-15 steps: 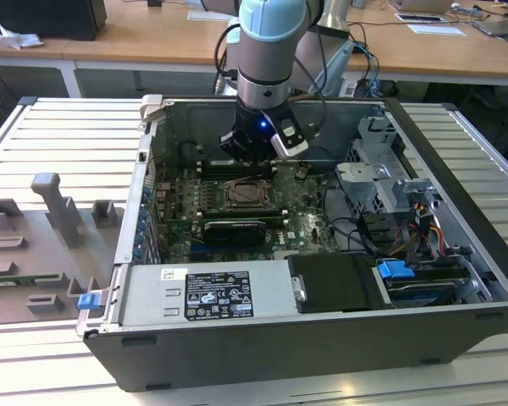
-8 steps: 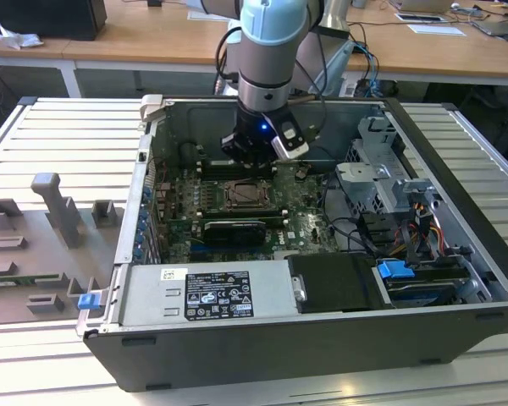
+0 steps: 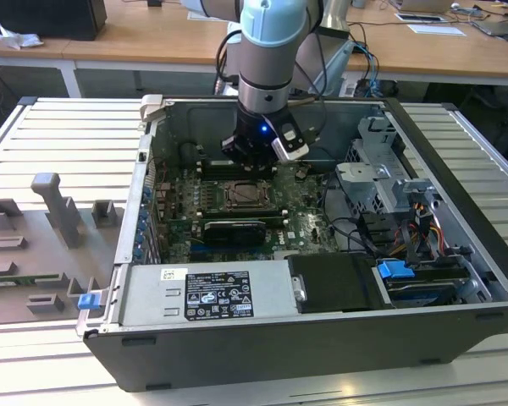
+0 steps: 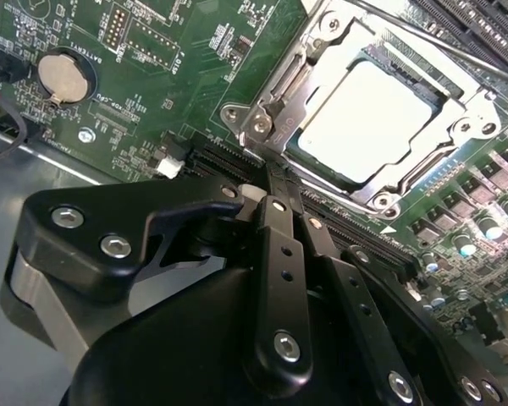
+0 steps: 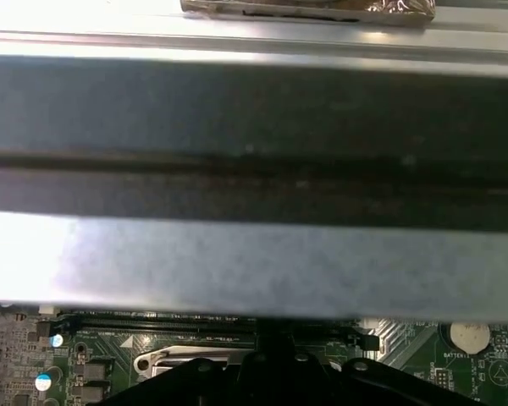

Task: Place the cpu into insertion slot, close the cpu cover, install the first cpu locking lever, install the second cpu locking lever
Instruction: 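Install the first cpu locking lever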

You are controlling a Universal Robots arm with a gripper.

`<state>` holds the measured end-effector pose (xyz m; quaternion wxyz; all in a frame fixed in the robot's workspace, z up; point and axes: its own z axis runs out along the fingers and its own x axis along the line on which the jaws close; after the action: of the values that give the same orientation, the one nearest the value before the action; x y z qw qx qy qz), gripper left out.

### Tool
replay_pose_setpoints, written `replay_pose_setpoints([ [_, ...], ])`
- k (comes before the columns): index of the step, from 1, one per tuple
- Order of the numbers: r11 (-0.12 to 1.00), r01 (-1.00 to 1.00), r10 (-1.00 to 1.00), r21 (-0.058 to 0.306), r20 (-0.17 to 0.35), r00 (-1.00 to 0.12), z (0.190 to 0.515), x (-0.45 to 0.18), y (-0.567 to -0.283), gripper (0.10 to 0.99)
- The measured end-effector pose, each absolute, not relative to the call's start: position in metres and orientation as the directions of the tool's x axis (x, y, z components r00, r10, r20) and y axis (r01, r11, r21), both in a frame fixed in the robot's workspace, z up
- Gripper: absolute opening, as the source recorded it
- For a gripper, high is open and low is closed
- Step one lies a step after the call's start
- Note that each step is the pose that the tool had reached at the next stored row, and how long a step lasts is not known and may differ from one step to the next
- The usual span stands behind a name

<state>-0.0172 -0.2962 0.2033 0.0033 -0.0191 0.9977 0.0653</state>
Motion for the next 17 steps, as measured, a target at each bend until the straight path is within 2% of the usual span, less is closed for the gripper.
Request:
replay_pose_setpoints([
  [17,0.992,-0.038,-0.038,0.122,-0.009,-0.999,0.213,-0.017,-0.299,0.106],
])
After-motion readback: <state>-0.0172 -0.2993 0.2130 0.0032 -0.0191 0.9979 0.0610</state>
